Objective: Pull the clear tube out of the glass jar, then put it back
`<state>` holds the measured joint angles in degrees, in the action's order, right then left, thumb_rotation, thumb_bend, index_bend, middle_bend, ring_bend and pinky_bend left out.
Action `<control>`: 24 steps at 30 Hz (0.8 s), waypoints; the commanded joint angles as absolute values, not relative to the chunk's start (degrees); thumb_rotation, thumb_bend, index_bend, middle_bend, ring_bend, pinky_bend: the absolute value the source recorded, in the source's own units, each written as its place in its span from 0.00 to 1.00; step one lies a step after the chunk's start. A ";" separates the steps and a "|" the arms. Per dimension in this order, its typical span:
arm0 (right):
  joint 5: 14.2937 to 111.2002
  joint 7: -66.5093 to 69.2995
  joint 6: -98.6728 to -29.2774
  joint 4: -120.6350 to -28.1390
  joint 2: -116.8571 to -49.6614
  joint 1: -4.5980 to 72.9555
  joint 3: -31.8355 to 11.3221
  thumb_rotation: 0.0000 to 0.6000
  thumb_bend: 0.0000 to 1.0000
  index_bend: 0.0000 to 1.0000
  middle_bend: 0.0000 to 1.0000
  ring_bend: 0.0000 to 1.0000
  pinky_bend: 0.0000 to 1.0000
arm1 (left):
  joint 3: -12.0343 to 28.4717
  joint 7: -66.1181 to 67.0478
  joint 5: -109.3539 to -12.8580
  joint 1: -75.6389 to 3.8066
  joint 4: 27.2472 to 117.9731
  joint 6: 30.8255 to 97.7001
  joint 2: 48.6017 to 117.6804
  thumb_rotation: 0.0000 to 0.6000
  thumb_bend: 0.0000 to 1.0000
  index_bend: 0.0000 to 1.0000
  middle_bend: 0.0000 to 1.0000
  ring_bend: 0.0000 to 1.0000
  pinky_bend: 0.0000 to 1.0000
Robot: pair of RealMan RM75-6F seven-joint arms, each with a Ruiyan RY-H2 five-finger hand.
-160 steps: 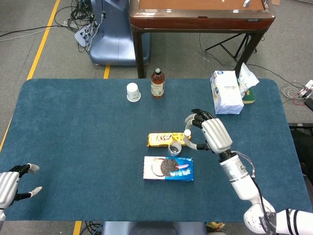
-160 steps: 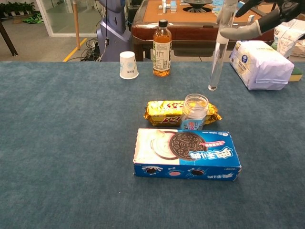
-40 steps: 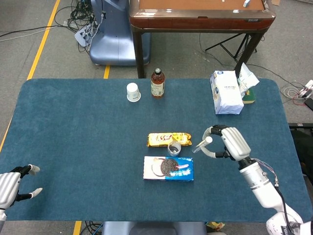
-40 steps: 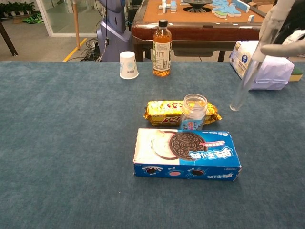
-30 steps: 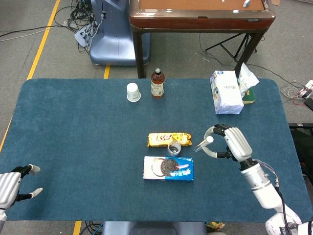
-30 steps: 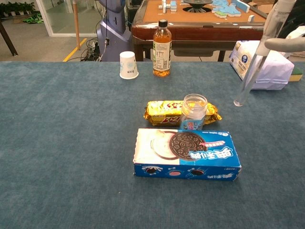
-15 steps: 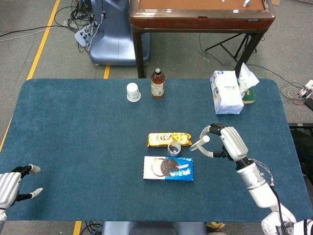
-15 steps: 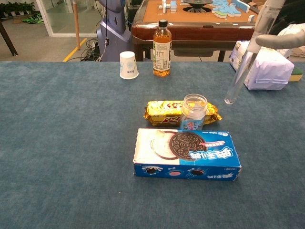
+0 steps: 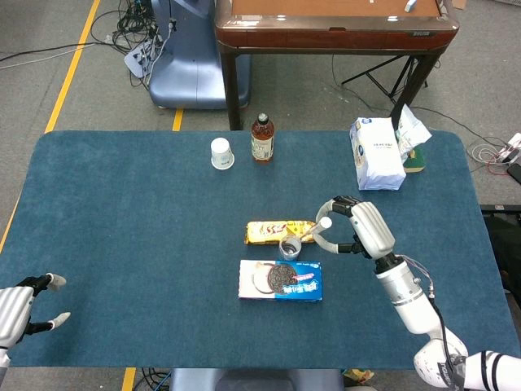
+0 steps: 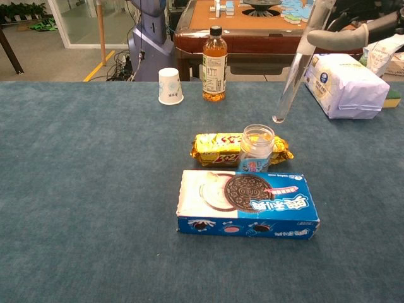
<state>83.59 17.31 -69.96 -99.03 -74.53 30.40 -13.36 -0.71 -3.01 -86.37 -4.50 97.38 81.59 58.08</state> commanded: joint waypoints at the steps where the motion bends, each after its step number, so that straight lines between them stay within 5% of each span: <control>1: 83.23 16.86 -69.53 -98.47 -75.60 31.28 -13.94 1.00 0.52 0.67 0.55 0.40 0.37 | -0.72 -3.17 -86.40 -4.49 97.36 81.60 58.03 1.00 0.14 0.39 0.46 0.39 0.60; 24: 81.11 16.82 -66.80 -94.03 -81.38 33.49 -12.77 1.00 0.52 0.67 0.55 0.40 0.37 | -0.52 -5.05 -86.46 -3.93 97.19 82.65 57.27 1.00 0.14 0.39 0.46 0.39 0.60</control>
<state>81.24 16.56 -66.98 -94.36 -81.07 33.43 -12.91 -0.53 -5.05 -86.46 -3.93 97.20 82.65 57.27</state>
